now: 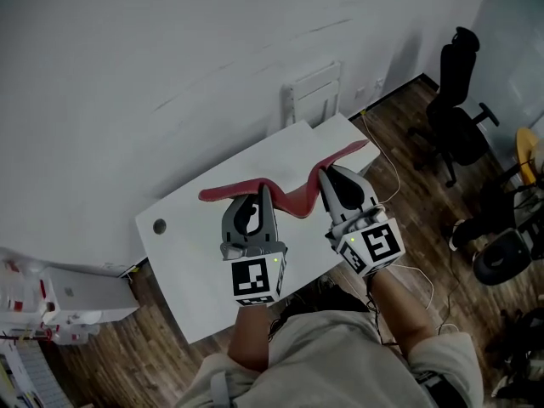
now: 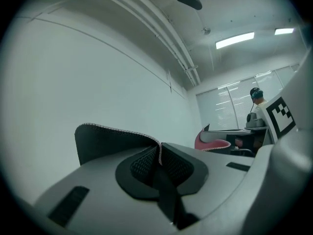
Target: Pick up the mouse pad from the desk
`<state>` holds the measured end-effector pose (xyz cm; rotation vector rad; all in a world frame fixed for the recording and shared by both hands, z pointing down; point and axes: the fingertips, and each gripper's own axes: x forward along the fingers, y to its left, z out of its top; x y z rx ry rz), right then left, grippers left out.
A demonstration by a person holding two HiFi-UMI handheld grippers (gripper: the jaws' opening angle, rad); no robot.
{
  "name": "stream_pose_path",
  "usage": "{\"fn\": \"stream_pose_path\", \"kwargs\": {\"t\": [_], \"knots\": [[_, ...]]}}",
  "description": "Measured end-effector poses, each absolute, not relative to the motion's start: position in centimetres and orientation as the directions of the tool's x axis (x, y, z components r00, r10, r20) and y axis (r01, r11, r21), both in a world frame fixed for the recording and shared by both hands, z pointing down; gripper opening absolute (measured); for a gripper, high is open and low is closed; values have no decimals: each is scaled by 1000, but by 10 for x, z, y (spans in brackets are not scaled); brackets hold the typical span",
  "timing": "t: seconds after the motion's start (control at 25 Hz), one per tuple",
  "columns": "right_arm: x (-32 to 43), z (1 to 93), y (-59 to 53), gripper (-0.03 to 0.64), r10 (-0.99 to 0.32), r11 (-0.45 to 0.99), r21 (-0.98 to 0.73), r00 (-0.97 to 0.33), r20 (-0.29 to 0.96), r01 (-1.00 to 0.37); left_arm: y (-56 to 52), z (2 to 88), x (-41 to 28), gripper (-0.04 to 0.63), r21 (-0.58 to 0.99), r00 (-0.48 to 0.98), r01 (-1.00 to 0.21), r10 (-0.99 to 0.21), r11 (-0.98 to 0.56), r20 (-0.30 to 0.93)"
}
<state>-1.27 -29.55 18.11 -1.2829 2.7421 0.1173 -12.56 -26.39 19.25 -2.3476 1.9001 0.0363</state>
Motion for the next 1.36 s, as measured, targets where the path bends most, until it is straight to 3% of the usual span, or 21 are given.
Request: {"fn": "stream_pose_path", "kwargs": {"t": [0.28,0.52,1.36], "knots": [[-3,174,-272,51,-728,669,53,-668,-154,-741,-241,181,-99,31,-155,169,-977,-978,-150,-119],[18,166,-247,49,-684,710,79,-712,-159,-700,-208,174,-76,31,-130,56,-991,-994,-43,-95],[67,173,-202,51,-596,788,101,-793,-124,-608,-161,181,-15,31,-164,-21,-986,-998,29,-53]]}}
